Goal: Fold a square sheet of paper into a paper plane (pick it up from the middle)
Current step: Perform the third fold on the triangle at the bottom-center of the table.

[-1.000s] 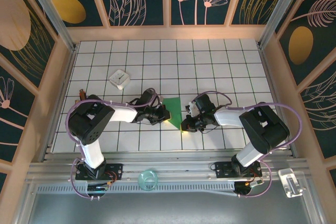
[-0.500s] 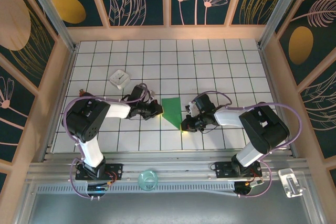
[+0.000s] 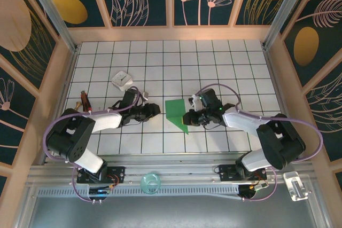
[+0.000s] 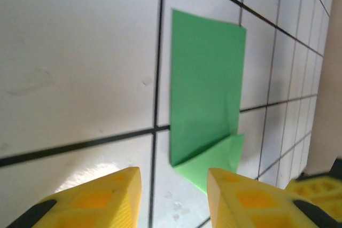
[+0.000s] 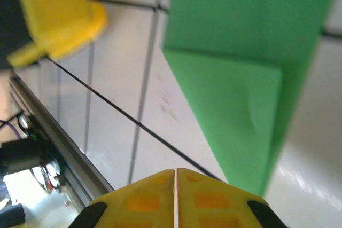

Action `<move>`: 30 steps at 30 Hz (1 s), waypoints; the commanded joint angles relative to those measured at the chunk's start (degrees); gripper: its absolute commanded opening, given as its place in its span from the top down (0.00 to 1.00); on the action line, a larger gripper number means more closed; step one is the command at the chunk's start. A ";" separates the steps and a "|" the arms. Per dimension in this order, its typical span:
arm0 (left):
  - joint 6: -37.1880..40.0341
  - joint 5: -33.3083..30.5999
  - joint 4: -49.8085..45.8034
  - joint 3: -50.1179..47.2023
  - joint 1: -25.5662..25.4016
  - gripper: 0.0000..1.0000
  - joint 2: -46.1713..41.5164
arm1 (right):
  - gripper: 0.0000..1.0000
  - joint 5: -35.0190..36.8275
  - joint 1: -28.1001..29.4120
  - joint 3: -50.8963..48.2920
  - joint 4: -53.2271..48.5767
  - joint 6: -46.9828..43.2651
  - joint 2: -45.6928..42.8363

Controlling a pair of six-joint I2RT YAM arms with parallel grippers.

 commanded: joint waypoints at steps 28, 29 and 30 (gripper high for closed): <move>-4.80 2.32 4.98 4.89 -7.16 0.49 11.01 | 1.00 6.34 -4.31 -0.97 6.65 1.01 15.41; -4.84 2.13 4.73 5.16 -7.14 0.49 11.13 | 1.00 6.38 -4.36 -0.97 6.67 1.02 15.40; -4.84 1.97 4.61 5.30 -7.13 0.49 11.13 | 1.00 6.38 -4.34 -0.97 6.63 0.93 15.38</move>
